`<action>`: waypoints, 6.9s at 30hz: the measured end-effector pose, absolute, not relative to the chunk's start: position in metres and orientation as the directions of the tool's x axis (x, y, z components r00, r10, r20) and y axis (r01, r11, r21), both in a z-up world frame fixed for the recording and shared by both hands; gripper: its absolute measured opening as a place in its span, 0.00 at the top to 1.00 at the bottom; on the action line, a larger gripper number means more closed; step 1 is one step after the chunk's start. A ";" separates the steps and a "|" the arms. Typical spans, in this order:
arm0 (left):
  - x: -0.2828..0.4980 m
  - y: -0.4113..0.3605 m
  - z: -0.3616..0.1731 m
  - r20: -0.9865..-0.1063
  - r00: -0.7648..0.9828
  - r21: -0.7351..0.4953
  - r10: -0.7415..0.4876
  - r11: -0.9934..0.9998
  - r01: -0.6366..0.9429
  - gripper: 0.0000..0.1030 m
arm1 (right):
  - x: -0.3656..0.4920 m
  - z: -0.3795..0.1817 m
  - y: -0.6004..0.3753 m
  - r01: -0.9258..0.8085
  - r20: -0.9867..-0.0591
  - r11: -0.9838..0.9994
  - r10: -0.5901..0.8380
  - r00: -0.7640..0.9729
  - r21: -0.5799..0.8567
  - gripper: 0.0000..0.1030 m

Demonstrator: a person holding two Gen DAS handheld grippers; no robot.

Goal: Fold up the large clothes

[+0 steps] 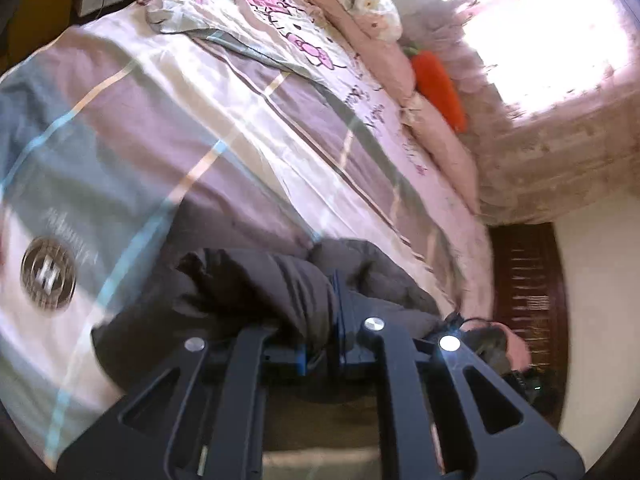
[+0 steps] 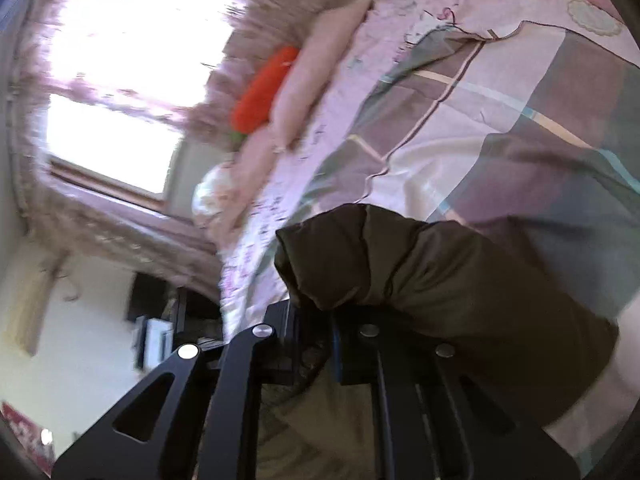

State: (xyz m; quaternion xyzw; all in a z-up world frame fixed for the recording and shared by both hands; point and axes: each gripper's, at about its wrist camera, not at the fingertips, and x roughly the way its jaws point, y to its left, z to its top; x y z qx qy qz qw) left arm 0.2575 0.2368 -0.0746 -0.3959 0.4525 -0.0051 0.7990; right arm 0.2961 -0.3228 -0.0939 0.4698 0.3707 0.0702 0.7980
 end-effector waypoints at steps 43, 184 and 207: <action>0.315 0.113 -0.145 -0.902 0.409 0.076 0.140 0.983 -0.169 0.61 | 0.362 -0.118 -0.135 -0.037 -0.814 0.999 0.028 0.580 0.008 0.12; 0.053 0.001 -0.032 -0.754 0.653 0.080 0.062 0.997 -0.003 0.02 | 0.089 -0.036 -0.141 0.078 -0.732 0.997 -0.070 0.677 -0.024 0.01; 0.054 0.005 -0.035 -0.765 0.641 0.069 0.060 0.998 -0.011 0.02 | 0.088 -0.038 -0.138 0.080 -0.739 0.997 -0.072 0.670 -0.025 0.01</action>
